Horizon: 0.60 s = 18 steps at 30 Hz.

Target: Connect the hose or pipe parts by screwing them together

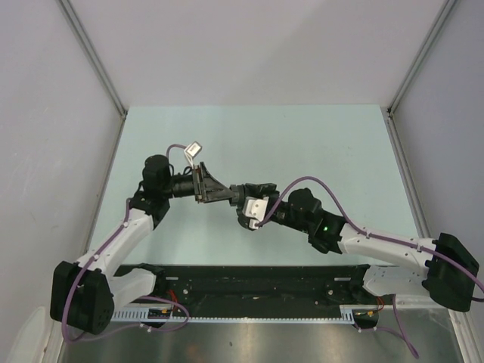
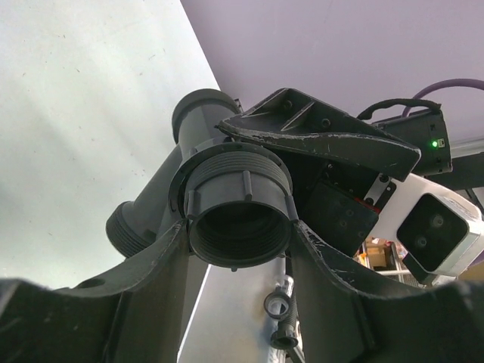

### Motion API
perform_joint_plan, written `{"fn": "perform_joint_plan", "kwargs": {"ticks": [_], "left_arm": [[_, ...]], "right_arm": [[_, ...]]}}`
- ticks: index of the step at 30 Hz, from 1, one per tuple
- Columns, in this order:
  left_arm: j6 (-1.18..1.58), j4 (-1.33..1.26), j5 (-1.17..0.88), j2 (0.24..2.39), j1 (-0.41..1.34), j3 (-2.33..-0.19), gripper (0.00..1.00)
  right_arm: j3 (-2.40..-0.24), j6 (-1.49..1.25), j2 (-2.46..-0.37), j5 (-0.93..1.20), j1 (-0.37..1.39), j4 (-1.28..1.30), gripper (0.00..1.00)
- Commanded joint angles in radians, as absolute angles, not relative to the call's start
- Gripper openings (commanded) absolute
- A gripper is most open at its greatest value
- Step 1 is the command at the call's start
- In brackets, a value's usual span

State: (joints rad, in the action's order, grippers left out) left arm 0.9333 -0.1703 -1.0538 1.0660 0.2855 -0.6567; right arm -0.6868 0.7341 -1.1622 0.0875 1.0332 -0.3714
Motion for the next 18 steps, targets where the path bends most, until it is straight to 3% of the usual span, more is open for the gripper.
{"fn": "perform_joint_plan", "kwargs": {"ticks": [1,18], "left_arm": [[0.887,-0.140,-1.104,1.100,0.310,-0.696,0.00],[0.801,-0.067,-1.092,1.174,0.337,-0.729,0.00]], "right_arm": [[-0.738,0.779,-1.115,0.166,1.035,-0.410,0.25],[-0.747,0.767,-1.144,0.175,1.066,-0.385,0.23]]}}
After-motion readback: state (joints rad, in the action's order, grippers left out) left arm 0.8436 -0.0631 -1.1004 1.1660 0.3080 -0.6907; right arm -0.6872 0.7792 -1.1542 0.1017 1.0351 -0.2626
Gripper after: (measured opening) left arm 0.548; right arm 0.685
